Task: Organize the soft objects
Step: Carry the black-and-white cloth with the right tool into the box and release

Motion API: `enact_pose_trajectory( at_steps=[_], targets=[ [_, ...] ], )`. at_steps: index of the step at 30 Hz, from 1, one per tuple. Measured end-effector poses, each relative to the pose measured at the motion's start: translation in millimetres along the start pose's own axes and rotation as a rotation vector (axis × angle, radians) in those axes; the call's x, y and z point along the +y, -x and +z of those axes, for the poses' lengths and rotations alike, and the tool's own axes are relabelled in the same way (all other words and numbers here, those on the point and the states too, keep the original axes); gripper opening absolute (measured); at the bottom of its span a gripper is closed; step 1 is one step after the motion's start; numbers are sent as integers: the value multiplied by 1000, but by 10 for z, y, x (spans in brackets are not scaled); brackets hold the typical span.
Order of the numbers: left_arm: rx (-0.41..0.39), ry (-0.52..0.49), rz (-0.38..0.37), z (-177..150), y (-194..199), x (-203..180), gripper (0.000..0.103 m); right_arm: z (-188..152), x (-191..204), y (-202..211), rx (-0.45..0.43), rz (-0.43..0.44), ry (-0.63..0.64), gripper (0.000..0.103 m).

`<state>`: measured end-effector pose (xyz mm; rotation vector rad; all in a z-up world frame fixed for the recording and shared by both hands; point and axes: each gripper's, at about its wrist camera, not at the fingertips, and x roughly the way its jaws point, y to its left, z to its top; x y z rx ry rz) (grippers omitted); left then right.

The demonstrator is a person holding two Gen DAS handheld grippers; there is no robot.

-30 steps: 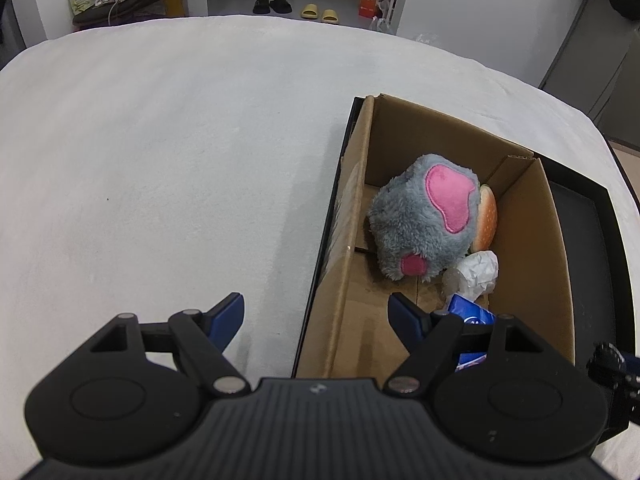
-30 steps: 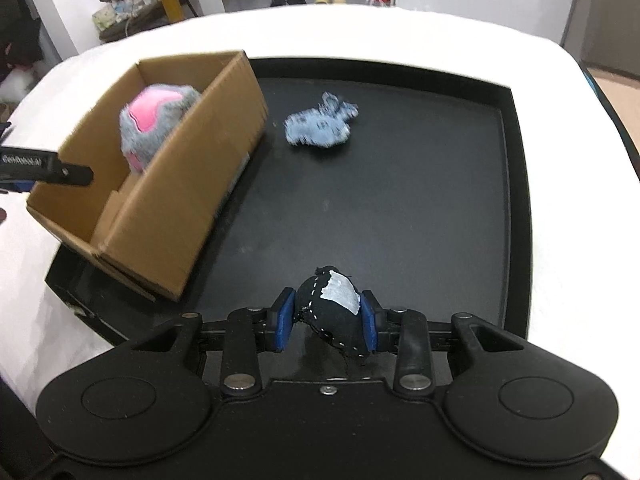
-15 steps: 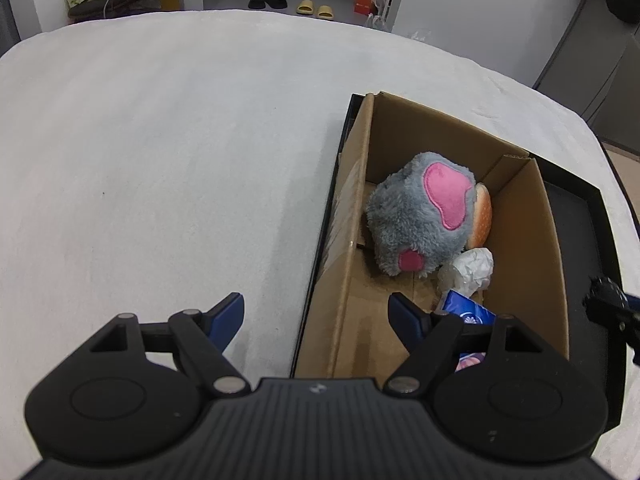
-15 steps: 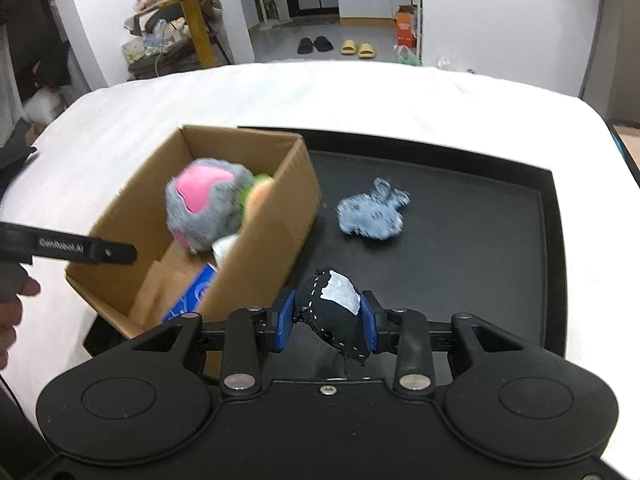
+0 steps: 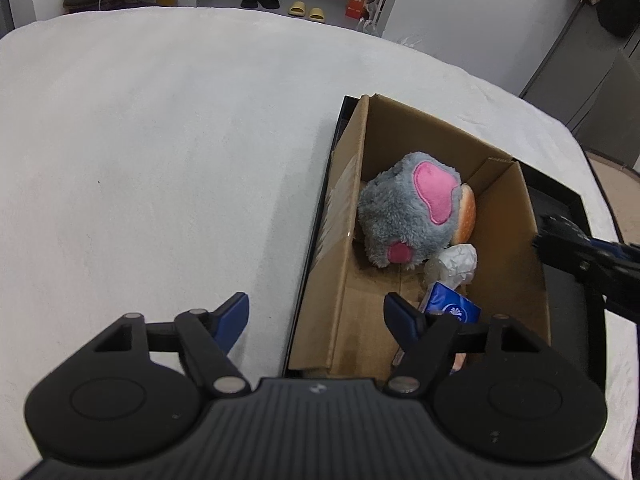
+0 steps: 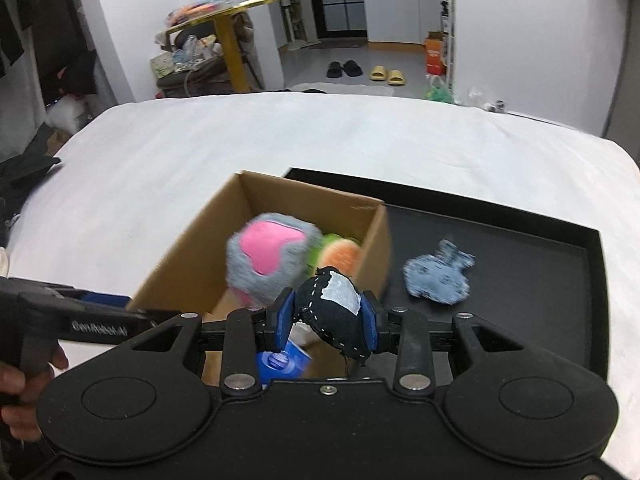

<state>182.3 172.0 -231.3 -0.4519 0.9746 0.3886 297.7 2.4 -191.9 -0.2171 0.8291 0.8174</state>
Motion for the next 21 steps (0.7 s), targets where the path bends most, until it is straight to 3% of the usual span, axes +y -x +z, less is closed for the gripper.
enact_pose_trajectory(
  at_steps=[4, 6, 8, 21],
  targets=[
    [10, 26, -39, 2, -10, 59, 46, 55, 160, -71, 3, 33, 10, 35],
    [16, 33, -57, -3, -33, 83, 27, 70, 238, -111, 10, 46, 20, 35],
    [23, 44, -77, -10, -60, 110, 19, 88, 300, -141, 15, 56, 22, 35],
    [31, 72, -113, -12, -100, 217, 18, 174, 572, -375, 42, 102, 19, 38]
  ],
)
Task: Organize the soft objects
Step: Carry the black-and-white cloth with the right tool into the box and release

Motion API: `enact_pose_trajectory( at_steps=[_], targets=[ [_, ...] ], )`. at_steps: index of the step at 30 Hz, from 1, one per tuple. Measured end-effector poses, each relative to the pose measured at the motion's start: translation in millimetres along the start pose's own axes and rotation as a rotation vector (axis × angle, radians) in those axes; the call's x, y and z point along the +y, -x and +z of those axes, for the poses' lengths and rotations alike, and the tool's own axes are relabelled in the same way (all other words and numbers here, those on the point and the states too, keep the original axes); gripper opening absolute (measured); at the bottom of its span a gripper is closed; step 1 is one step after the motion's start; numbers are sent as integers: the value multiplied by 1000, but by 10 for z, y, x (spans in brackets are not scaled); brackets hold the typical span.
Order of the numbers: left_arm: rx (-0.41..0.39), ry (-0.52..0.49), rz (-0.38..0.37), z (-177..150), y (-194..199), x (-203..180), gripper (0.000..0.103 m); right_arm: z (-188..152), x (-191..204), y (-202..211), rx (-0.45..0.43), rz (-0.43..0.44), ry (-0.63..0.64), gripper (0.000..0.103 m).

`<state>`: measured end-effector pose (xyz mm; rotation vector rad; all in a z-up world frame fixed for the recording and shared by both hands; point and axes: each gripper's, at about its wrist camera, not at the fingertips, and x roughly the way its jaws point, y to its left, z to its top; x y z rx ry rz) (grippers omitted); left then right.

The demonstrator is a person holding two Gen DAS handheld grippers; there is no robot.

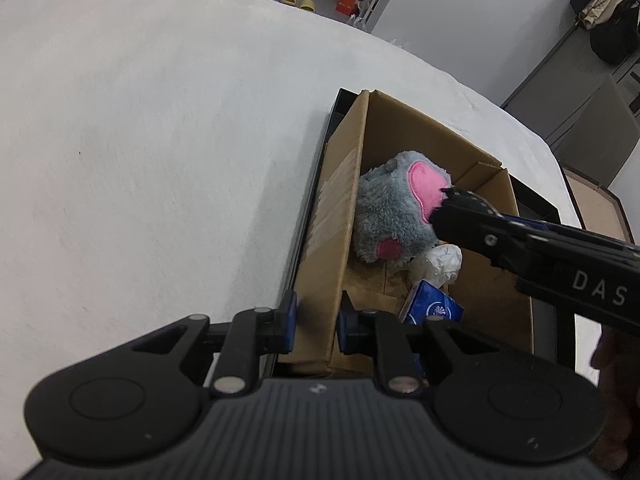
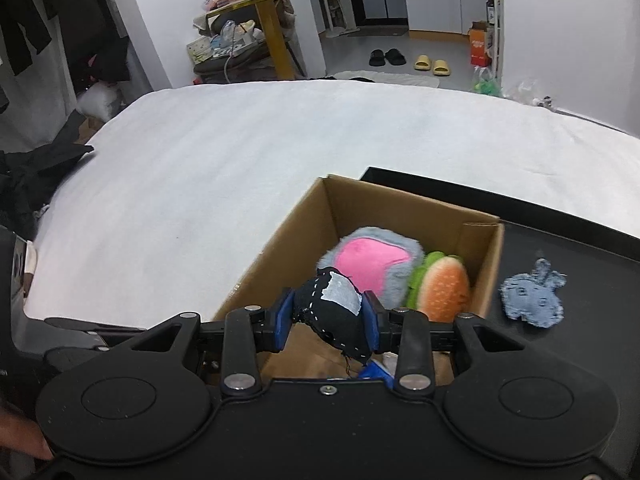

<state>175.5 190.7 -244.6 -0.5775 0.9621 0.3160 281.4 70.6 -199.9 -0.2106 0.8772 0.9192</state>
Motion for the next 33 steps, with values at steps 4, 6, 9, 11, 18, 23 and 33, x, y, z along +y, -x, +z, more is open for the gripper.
enact_pose_trajectory(
  at_steps=[4, 6, 9, 11, 18, 23, 33],
  targets=[
    [6, 9, -7, 1, -2, 23, 19, 20, 39, -65, -7, 22, -18, 50],
    [8, 12, -8, 10, -10, 26, 19, 28, 49, -86, -3, 33, -29, 51],
    [15, 14, -7, 28, -15, 27, 20, 33, 41, -76, -9, 33, -39, 51],
    [22, 18, -6, 46, -25, 36, 20, 36, 21, -47, -16, 28, -48, 51],
    [23, 2, 36, 61, -41, -33, 25, -23, -92, 64, -35, 2, -83, 51],
    [14, -7, 79, 72, -30, -99, 36, -65, -235, 182, -62, -29, -105, 51],
    [-30, -35, 159, 171, -22, -236, 52, -155, -628, 332, -100, -87, -167, 51]
  ],
)
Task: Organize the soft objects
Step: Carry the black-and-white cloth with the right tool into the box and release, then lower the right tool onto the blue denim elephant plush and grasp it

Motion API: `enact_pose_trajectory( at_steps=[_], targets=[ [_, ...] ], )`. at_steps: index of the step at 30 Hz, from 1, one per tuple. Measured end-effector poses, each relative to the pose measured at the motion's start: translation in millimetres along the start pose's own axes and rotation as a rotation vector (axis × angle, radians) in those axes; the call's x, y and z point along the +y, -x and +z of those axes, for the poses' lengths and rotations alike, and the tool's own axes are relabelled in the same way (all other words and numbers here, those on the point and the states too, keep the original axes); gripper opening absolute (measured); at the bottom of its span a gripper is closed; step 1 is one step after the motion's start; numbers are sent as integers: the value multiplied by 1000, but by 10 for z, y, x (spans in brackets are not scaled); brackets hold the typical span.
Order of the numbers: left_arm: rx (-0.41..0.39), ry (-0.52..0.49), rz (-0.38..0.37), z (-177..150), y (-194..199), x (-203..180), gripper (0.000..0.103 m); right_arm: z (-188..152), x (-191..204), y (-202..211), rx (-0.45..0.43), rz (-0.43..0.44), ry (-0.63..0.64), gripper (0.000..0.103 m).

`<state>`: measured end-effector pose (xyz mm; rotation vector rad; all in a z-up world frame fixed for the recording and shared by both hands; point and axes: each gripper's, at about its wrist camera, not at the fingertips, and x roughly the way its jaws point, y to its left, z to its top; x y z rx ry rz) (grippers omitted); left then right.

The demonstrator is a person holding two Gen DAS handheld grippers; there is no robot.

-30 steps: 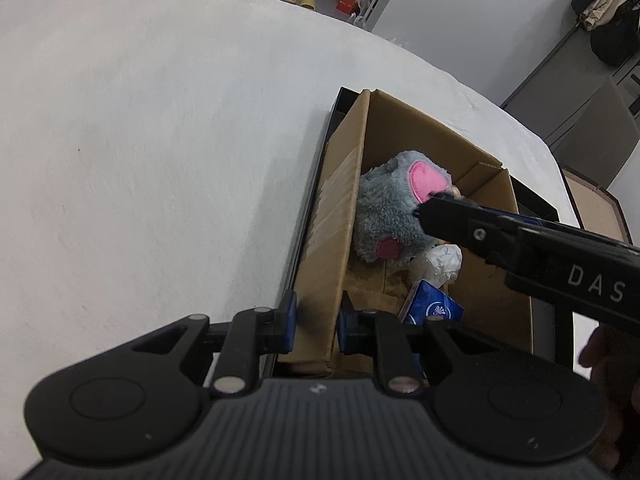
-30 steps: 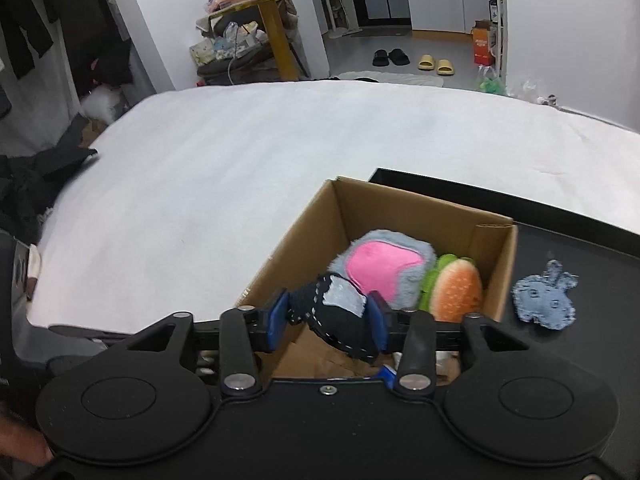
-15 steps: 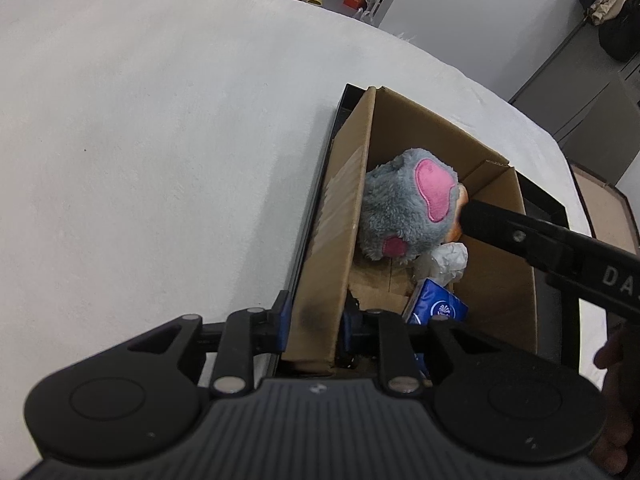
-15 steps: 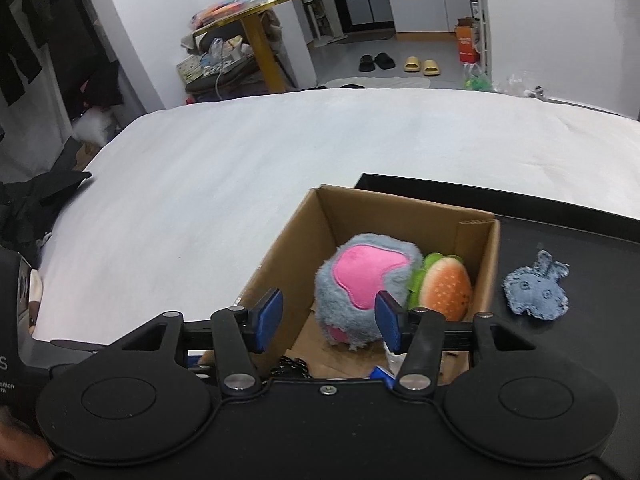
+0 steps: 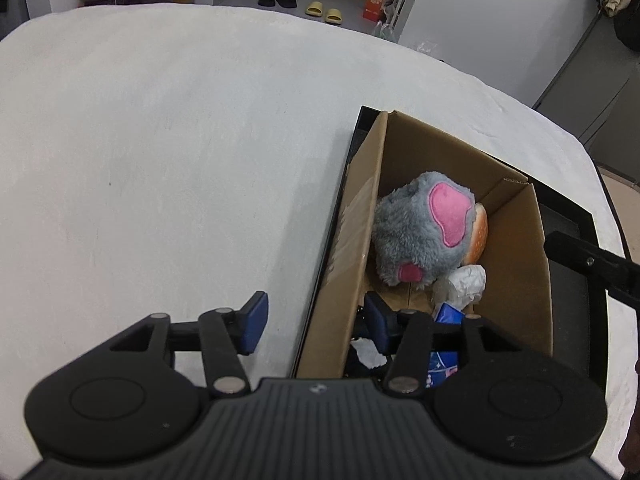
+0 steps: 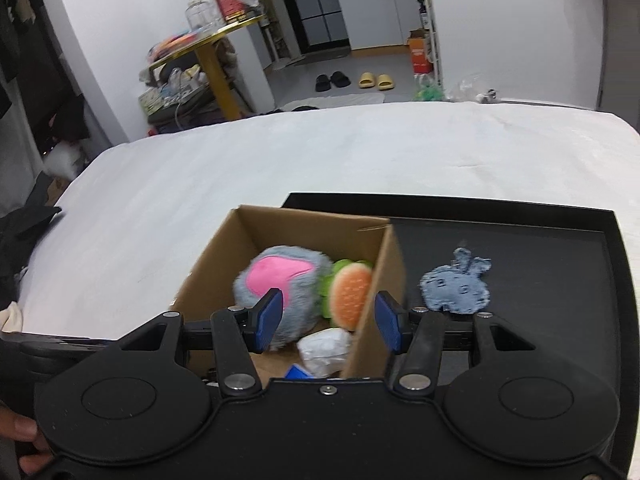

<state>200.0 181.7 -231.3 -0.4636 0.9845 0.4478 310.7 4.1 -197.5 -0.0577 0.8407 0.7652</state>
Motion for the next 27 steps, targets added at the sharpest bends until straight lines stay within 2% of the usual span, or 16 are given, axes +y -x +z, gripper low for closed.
enact_pose_trajectory(
  at_steps=[11, 20, 27],
  targets=[
    [-15, -35, 63, 40, 22, -154, 55, -34, -409, -81, -43, -57, -4, 51],
    [-30, -40, 135, 97, -35, -264, 58, -136, -742, -396, -50, -94, -54, 51],
    [-28, -65, 164, 74, -29, -384, 58, -195, -910, -538, -54, -109, -115, 51]
  ],
)
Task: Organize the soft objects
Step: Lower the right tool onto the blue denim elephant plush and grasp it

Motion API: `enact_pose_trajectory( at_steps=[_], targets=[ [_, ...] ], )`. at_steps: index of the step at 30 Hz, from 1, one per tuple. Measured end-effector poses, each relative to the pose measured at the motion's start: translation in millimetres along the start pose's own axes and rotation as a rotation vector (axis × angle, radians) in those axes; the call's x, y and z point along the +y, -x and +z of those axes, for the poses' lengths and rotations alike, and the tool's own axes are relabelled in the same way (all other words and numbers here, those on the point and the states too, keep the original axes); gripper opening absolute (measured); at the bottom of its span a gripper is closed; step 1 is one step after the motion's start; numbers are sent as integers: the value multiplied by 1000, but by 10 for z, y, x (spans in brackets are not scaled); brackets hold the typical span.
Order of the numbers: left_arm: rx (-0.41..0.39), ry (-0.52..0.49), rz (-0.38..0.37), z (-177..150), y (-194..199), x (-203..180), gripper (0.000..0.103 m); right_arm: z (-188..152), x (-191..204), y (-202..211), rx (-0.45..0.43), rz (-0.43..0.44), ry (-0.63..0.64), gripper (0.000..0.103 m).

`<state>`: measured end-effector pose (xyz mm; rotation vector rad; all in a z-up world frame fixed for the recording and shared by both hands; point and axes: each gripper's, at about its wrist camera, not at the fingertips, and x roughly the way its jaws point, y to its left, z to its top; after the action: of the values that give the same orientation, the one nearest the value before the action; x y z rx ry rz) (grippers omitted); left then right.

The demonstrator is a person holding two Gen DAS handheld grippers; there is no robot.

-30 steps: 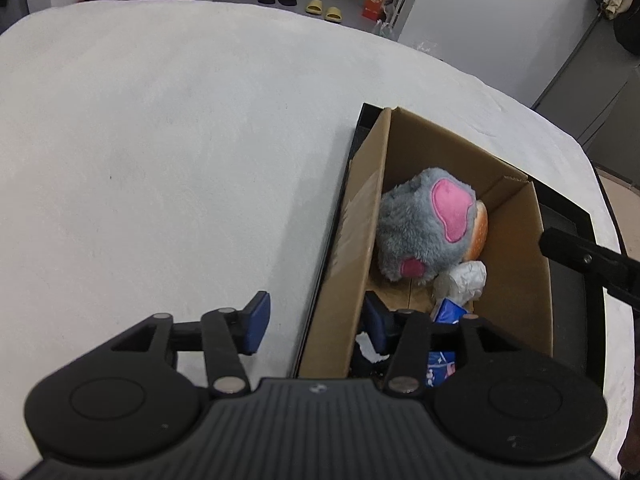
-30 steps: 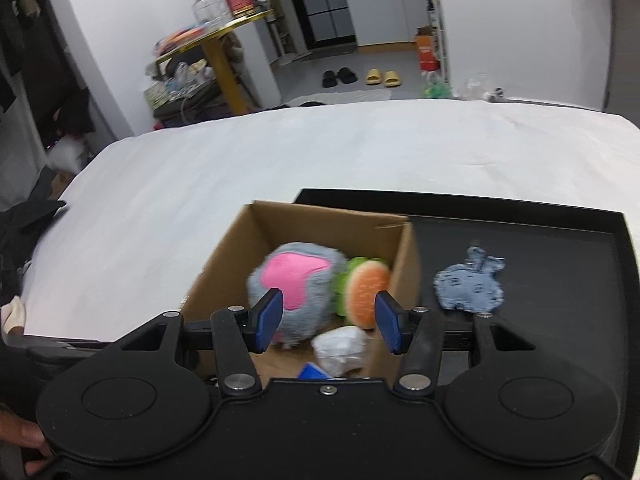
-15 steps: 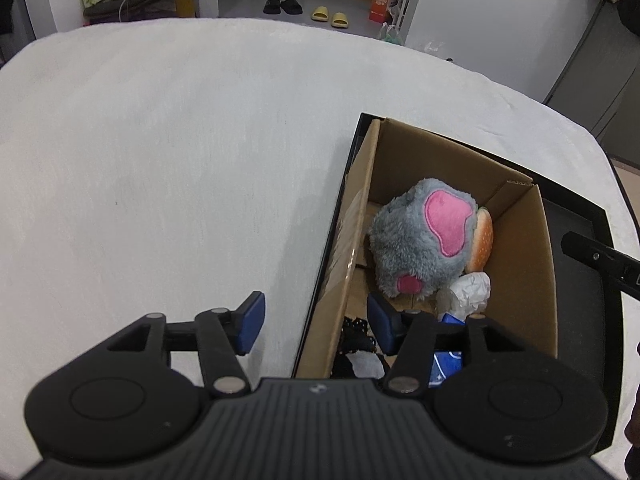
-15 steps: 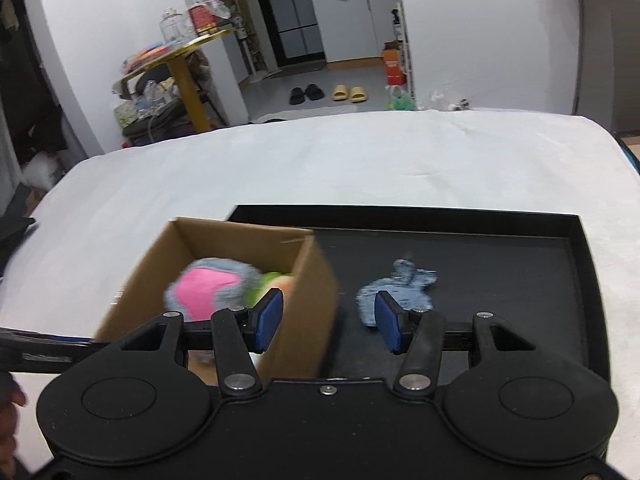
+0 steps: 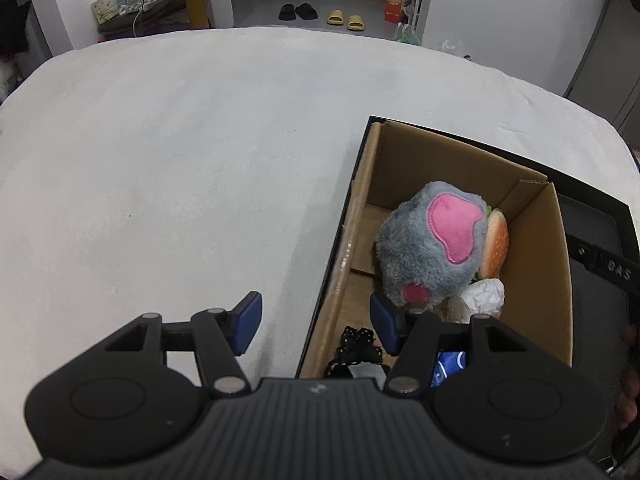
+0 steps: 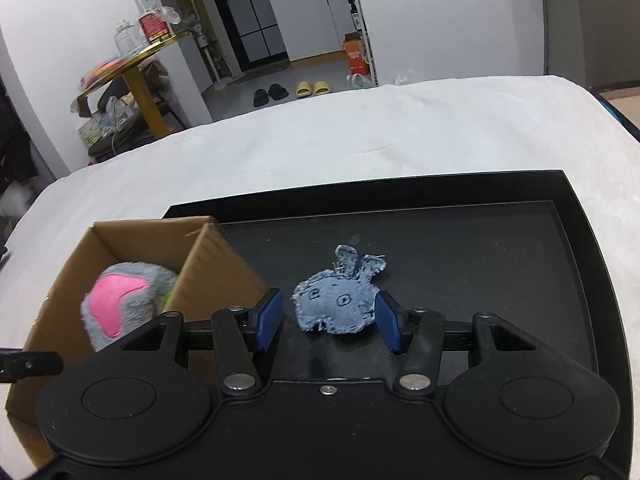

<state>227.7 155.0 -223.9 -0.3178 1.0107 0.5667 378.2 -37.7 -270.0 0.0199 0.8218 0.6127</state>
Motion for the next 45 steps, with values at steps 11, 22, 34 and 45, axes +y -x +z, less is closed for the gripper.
enact_pose_trajectory(
  at_steps=[11, 22, 34, 45],
  targets=[
    [-3, -3, 26, -38, 90, -104, 60, -60, -112, -279, 65, -33, 7, 28],
    [-5, 3, 33, -139, 156, -120, 61, -127, -227, -32, 28, -12, -18, 0],
    [-6, 3, 39, -125, 101, -105, 61, -81, -272, -143, 11, -13, -75, 55],
    [1, 13, 40, -109, -32, -113, 61, -148, -152, -242, 16, -28, -13, 29]
  ],
)
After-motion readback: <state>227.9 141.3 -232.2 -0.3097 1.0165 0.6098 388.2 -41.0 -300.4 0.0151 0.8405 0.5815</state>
